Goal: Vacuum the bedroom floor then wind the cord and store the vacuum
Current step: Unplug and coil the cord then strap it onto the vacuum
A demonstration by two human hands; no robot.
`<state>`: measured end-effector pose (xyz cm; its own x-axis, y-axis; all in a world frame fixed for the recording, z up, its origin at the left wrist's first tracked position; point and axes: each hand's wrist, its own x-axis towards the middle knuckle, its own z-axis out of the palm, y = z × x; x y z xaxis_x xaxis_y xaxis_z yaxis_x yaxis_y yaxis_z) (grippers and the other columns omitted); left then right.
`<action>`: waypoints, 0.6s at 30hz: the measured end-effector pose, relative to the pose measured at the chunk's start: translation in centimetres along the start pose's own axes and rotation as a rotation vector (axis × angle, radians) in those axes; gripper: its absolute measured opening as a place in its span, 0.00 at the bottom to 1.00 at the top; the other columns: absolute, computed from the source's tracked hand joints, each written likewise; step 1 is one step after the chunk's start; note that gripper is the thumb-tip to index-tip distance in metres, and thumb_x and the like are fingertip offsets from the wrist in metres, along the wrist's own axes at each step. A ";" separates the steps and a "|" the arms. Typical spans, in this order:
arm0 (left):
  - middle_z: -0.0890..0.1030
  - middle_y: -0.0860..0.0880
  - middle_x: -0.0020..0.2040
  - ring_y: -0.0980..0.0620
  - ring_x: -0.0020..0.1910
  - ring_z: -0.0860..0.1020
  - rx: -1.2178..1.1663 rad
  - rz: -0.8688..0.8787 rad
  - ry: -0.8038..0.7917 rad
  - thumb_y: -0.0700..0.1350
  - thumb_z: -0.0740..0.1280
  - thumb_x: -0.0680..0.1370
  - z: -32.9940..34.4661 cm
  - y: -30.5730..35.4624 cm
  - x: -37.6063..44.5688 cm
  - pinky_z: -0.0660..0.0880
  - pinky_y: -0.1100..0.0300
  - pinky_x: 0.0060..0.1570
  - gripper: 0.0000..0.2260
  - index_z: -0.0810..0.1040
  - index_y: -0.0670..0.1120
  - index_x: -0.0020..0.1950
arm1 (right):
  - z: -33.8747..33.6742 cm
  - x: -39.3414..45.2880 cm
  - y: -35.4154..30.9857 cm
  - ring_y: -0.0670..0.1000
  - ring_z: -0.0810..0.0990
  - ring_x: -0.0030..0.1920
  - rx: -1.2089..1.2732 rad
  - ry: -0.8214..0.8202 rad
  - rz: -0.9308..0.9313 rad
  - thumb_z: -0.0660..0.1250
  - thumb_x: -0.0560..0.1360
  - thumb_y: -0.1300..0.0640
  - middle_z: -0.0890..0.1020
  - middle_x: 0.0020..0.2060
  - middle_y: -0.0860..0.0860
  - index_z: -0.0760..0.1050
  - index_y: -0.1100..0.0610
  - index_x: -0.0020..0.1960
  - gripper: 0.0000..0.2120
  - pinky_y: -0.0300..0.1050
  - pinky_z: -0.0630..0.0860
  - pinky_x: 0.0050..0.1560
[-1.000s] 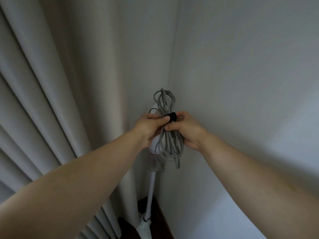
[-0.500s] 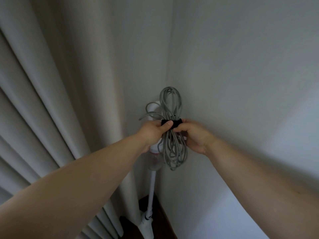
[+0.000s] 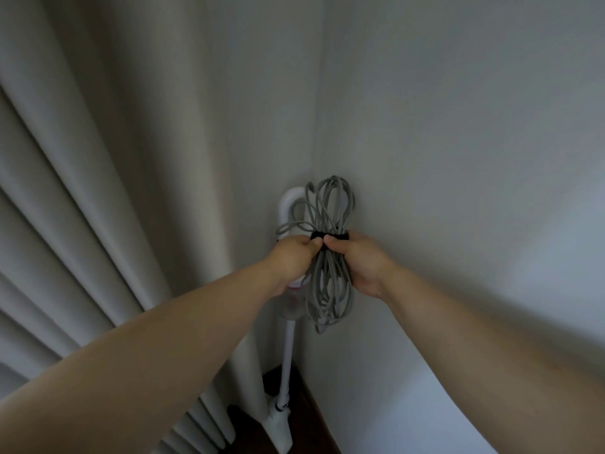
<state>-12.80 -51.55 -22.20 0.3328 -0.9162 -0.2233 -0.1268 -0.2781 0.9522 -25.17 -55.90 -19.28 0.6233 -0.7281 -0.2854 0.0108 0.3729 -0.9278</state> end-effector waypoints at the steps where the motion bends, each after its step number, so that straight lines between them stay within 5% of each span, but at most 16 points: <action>1: 0.82 0.36 0.53 0.40 0.53 0.81 0.007 -0.010 0.009 0.49 0.61 0.82 0.0 -0.1 0.0 0.75 0.44 0.61 0.13 0.79 0.41 0.49 | 0.1 0.1 0.1 0.54 0.83 0.41 0.005 0.018 -0.007 0.58 0.81 0.62 0.82 0.46 0.60 0.75 0.67 0.61 0.13 0.42 0.81 0.36; 4: 0.81 0.35 0.48 0.44 0.43 0.78 0.027 -0.038 0.012 0.49 0.62 0.82 0.1 -0.7 0.1 0.79 0.47 0.51 0.15 0.79 0.39 0.46 | 0.0 0.7 1.4 0.53 0.83 0.40 0.013 0.116 0.000 0.59 0.81 0.64 0.82 0.45 0.59 0.74 0.66 0.61 0.12 0.43 0.81 0.34; 8: 0.79 0.45 0.43 0.52 0.36 0.75 0.031 -0.162 -0.055 0.32 0.63 0.78 0.6 -3.0 -0.1 0.72 0.71 0.27 0.08 0.78 0.40 0.53 | -0.5 1.4 5.0 0.50 0.80 0.42 -0.105 0.121 0.172 0.60 0.80 0.65 0.81 0.44 0.54 0.75 0.63 0.61 0.11 0.38 0.77 0.38; 11: 0.81 0.43 0.54 0.48 0.47 0.80 0.033 -0.230 -0.125 0.28 0.65 0.73 1.5 -6.8 0.0 0.76 0.67 0.41 0.16 0.76 0.35 0.61 | -1.5 2.3 8.3 0.49 0.74 0.47 -0.305 0.170 0.337 0.63 0.78 0.65 0.79 0.47 0.53 0.75 0.57 0.60 0.12 0.43 0.72 0.52; 13: 0.80 0.42 0.51 0.44 0.52 0.78 -0.019 -0.292 -0.107 0.25 0.63 0.73 2.5 -9.5 0.9 0.75 0.58 0.50 0.16 0.80 0.35 0.57 | -2.2 3.6 10.8 0.50 0.77 0.44 -0.320 0.178 0.397 0.64 0.77 0.68 0.80 0.49 0.57 0.76 0.57 0.57 0.11 0.46 0.77 0.50; 15: 0.80 0.42 0.45 0.44 0.48 0.76 -0.065 -0.378 -0.052 0.26 0.61 0.74 3.2 -11.6 2.0 0.75 0.53 0.50 0.15 0.83 0.41 0.49 | -2.7 4.9 12.6 0.55 0.80 0.47 -0.313 0.185 0.359 0.63 0.74 0.73 0.81 0.54 0.61 0.77 0.58 0.54 0.15 0.52 0.78 0.54; 18: 0.79 0.40 0.50 0.44 0.50 0.75 -0.302 -0.497 0.062 0.25 0.56 0.74 3.5 -14.2 4.2 0.74 0.56 0.46 0.20 0.77 0.41 0.58 | -3.4 6.9 14.3 0.54 0.78 0.52 -0.294 0.203 0.295 0.66 0.70 0.76 0.80 0.54 0.58 0.76 0.58 0.56 0.20 0.50 0.74 0.62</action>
<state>-12.90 -52.45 -37.38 0.3395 -0.6753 -0.6548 0.3275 -0.5677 0.7553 -23.43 -57.55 -35.29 0.4004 -0.7243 -0.5614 -0.3843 0.4234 -0.8204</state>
